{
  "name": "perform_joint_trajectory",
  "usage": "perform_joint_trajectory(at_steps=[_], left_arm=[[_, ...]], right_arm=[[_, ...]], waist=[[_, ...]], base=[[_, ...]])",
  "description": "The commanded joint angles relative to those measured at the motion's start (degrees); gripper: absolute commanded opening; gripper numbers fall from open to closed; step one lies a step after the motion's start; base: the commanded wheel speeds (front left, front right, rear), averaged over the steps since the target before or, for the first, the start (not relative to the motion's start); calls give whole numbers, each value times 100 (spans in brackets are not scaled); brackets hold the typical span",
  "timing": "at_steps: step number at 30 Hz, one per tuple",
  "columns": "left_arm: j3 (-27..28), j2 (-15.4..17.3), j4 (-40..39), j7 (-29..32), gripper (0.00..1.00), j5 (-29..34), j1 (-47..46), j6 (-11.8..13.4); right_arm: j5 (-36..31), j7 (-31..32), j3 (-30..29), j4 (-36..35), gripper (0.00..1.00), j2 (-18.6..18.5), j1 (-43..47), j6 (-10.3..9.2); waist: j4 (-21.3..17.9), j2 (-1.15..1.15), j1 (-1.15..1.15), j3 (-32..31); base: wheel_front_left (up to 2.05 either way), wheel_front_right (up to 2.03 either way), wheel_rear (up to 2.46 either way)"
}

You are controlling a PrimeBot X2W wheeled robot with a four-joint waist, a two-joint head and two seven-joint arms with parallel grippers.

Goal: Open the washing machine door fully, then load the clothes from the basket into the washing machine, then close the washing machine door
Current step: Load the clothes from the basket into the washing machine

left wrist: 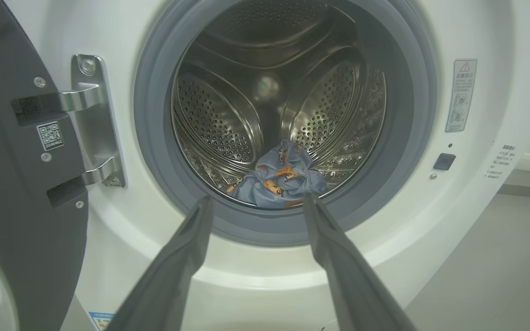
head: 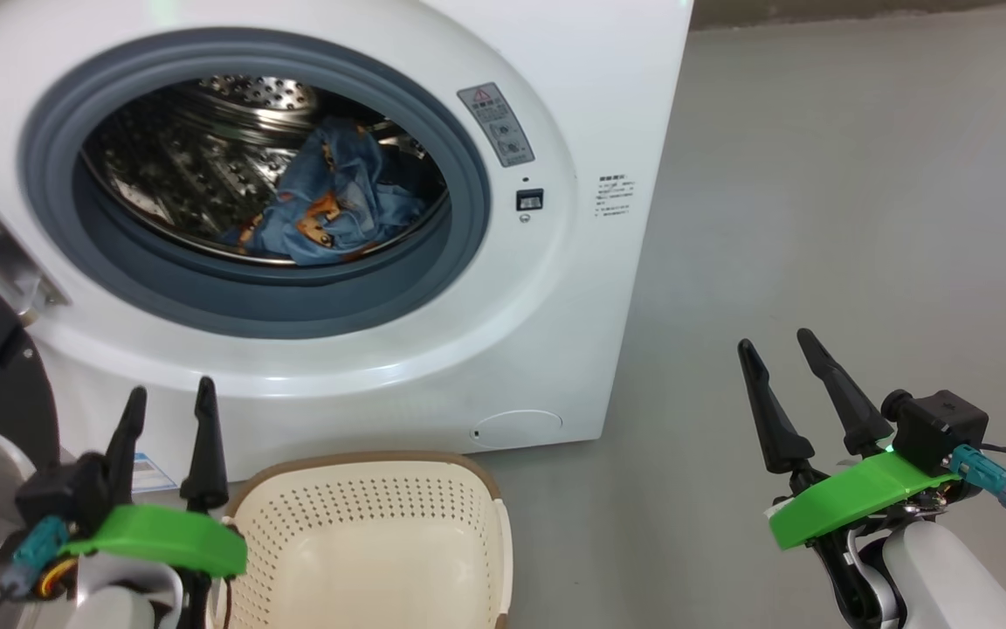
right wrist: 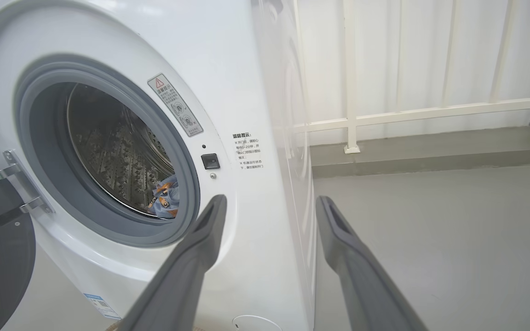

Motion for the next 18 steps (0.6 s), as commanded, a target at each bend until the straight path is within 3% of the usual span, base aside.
perform_joint_trajectory(at_steps=[1, 8, 18], left_arm=[[205, 110, -187, -37, 100, 53, -31, 65], [278, -23, -930, -37, 100, 110, 654, 226], [297, -72, -1291, -37, 100, 105, 902, 344]], right_arm=[[66, -46, 102, -140, 100, -70, 1, 26], [81, -46, 18, -167, 100, -118, 96, 26], [71, -46, 30, -181, 100, -138, 70, 26]], waist=[[85, 0, 0, -90], [163, 0, 0, -180], [179, 0, 0, -144]], base=[[0, 0, 0], [0, 0, 0], [0, 0, 0]])
